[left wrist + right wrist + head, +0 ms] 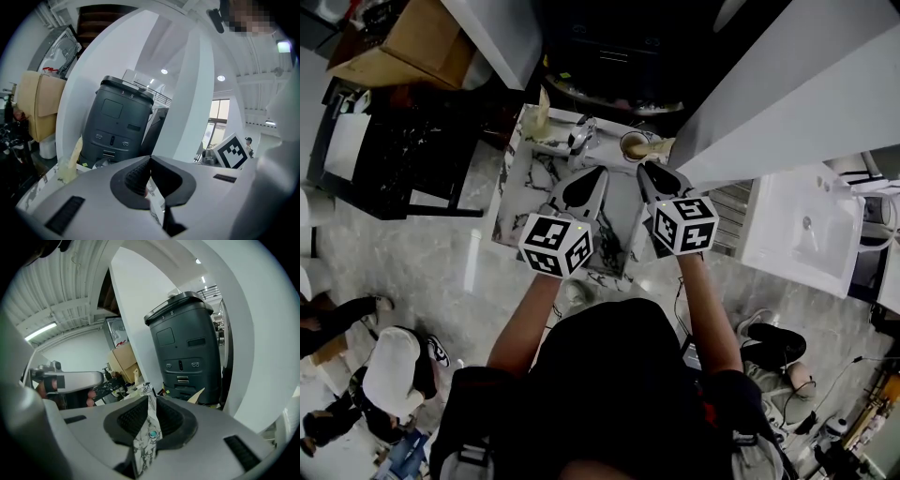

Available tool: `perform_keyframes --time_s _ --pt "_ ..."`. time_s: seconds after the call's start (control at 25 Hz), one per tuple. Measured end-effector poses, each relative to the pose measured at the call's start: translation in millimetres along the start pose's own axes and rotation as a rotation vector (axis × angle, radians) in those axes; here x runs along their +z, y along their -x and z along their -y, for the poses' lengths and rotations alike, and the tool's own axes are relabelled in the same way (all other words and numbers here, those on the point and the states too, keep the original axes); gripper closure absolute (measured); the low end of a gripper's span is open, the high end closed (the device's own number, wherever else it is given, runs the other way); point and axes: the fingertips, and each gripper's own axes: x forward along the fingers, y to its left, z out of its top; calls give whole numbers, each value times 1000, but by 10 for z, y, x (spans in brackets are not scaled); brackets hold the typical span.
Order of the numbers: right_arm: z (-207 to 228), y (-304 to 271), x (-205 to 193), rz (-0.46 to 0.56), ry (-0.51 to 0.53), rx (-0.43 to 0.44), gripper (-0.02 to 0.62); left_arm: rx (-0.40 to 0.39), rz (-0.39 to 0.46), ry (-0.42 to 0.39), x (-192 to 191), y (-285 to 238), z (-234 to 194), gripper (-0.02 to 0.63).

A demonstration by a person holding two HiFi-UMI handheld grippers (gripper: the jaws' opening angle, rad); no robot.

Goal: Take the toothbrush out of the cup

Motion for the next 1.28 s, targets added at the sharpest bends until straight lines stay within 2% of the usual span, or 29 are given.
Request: perform_keyframes --time_s 0.24,0.64,0.92,1.28 --pt "157 -137 -148 -36 -30 -9 509 9 -23 6 -91 -76 -35 597" --pt "609 -399 -456 -120 -124 -81 462 38 -46 22 -194 -149 -143 597" --pt "755 -581 -482 -142 -143 -114 410 58 -57 25 -228 -173 -180 597" --pt "941 -741 -470 -171 -129 -149 405 73 -72 3 -250 -219 -184 597"
